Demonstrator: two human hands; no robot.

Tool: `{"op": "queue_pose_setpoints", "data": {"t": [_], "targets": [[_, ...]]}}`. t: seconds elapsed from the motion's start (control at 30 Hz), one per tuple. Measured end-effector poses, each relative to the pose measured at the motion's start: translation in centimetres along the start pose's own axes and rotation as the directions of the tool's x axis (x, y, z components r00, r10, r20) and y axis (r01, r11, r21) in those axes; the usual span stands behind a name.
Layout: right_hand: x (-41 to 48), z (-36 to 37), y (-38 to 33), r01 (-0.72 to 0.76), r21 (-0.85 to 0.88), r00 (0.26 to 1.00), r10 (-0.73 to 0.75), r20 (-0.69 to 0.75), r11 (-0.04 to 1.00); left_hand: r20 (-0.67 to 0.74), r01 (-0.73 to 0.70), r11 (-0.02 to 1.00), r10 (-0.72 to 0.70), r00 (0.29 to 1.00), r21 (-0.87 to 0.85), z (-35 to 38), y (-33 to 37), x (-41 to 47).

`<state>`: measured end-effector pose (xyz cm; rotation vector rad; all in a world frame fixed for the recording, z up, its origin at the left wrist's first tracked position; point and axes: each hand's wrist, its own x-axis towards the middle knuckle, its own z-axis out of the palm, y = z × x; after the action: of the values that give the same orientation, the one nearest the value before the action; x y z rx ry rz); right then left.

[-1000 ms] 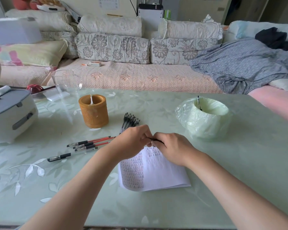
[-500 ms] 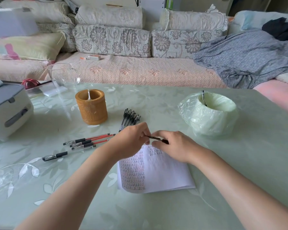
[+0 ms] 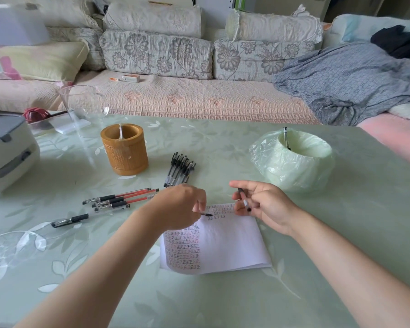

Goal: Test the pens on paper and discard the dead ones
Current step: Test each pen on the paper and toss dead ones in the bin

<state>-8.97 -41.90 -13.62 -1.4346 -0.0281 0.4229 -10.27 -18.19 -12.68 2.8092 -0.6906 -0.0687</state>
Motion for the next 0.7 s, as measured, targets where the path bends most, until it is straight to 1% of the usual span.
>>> {"op": "queue_pose_setpoints", "data": {"t": [0.13, 0.27, 0.43, 0.6, 0.7], "targets": [[0.3, 0.0, 0.6, 0.037, -0.038, 0.999, -0.036, 0.029, 0.999, -0.039, -0.035, 0.999, 0.035, 0.999, -0.012, 0.8, 0.3, 0.4], [0.4, 0.5, 0.7, 0.048, -0.115, 0.999, -0.050, -0.015, 0.992, -0.004, -0.028, 0.998, 0.028, 1.000, -0.058, 2.0, 1.3, 0.9], [0.3, 0.7, 0.7, 0.041, -0.265, 0.995, -0.065, -0.081, 0.963, 0.038, -0.034, 0.998, 0.032, 0.999, 0.046, 2.7, 1.6, 1.2], [-0.1, 1.2, 0.9, 0.033, -0.312, 0.995, -0.060, -0.076, 0.950, 0.056, -0.031, 0.999, 0.032, 0.998, -0.034, 2.4, 1.5, 1.2], [-0.2, 1.3, 1.2, 0.068, -0.387, 0.994, -0.098, -0.056, 0.919, 0.061, -0.033, 0.997, 0.037, 0.997, -0.067, 2.2, 1.4, 1.1]]}}
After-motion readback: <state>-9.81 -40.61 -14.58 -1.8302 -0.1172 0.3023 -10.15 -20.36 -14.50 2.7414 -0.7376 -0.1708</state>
